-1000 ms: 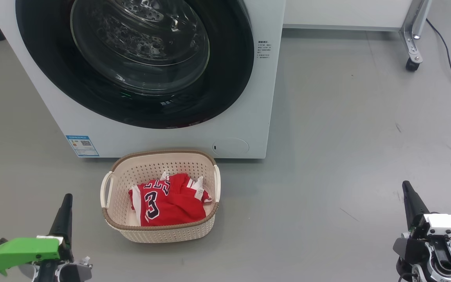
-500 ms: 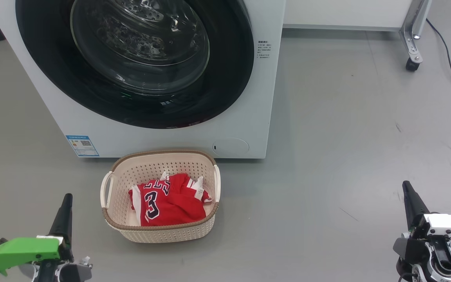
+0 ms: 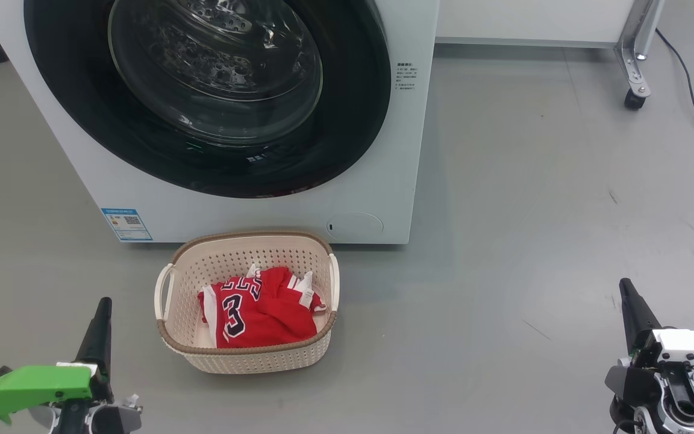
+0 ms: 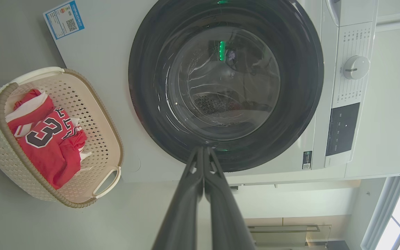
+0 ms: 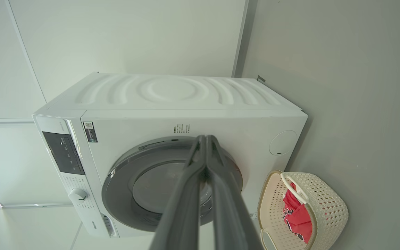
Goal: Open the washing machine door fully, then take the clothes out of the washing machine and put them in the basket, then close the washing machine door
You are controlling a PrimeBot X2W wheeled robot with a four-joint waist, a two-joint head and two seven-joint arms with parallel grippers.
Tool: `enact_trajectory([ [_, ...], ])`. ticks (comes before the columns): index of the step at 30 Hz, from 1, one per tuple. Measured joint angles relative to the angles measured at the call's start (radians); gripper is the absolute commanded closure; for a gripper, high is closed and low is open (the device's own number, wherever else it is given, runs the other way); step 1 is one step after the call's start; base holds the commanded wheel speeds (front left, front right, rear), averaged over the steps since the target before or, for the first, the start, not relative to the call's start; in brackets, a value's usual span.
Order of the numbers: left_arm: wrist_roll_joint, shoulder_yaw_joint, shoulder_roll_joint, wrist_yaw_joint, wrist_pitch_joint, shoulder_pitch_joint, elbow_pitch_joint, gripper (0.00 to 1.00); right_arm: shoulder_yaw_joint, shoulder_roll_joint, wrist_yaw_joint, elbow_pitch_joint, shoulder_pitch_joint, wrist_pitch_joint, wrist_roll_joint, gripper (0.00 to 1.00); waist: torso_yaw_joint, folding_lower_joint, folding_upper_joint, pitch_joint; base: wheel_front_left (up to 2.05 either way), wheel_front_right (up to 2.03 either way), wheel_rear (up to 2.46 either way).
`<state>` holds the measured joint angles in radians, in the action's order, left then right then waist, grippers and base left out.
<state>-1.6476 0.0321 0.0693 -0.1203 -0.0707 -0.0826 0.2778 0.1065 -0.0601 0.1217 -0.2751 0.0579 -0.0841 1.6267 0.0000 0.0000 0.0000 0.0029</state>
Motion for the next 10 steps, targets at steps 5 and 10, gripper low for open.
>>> enact_trajectory([
  [5,0.000,0.000,0.000,0.000,0.000,0.000,0.000,1.00,0.000,0.000,0.000,0.000,0.000,0.000,0.000,1.00,0.000,0.0000,0.0000,0.000,0.00,0.00,0.00],
  [10,0.000,0.001,0.000,0.000,0.000,0.000,-0.001,1.00,0.000,0.001,0.000,0.000,0.000,0.000,0.000,1.00,0.000,0.0000,0.0000,0.000,0.00,0.00,0.00],
])
